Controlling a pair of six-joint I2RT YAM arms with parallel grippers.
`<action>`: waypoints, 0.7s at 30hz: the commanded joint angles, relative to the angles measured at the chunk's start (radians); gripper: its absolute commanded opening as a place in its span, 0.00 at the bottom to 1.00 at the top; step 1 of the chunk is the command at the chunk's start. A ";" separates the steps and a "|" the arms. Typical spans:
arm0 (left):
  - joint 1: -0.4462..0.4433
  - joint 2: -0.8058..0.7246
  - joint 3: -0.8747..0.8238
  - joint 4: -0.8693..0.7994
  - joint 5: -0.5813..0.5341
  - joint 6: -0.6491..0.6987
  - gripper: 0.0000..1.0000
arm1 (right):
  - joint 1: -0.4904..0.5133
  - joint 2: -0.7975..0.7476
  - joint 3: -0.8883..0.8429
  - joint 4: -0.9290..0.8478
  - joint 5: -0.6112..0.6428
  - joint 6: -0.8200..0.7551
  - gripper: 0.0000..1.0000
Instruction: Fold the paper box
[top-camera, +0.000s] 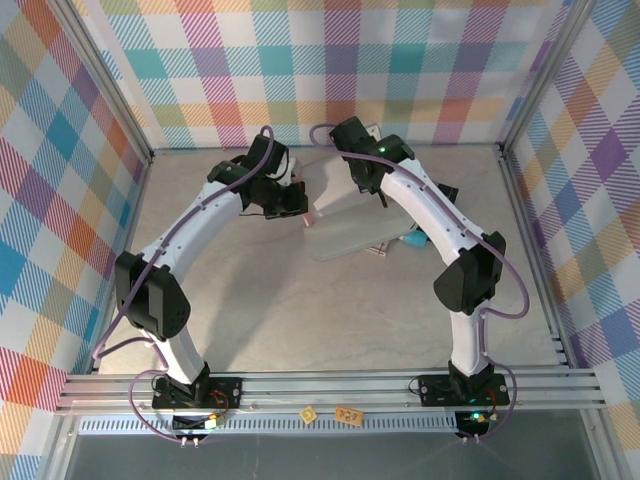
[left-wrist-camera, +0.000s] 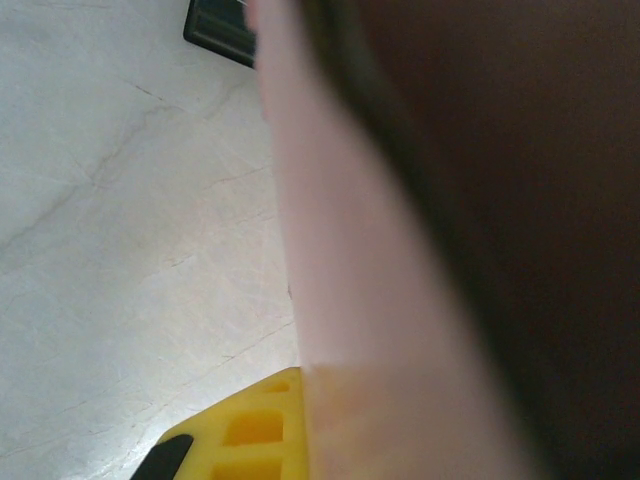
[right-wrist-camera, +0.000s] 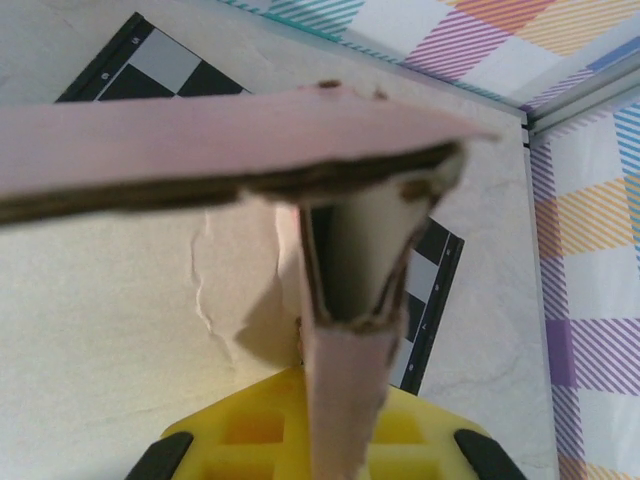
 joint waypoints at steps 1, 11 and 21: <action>-0.005 0.002 0.036 -0.046 0.021 -0.017 0.00 | -0.003 0.014 0.037 -0.074 0.099 0.036 0.00; -0.006 0.012 0.046 -0.053 0.029 -0.024 0.00 | 0.006 0.021 0.042 -0.071 0.100 0.030 0.00; -0.008 0.018 0.047 -0.037 0.032 -0.045 0.00 | 0.011 0.028 0.109 -0.120 -0.063 0.082 0.00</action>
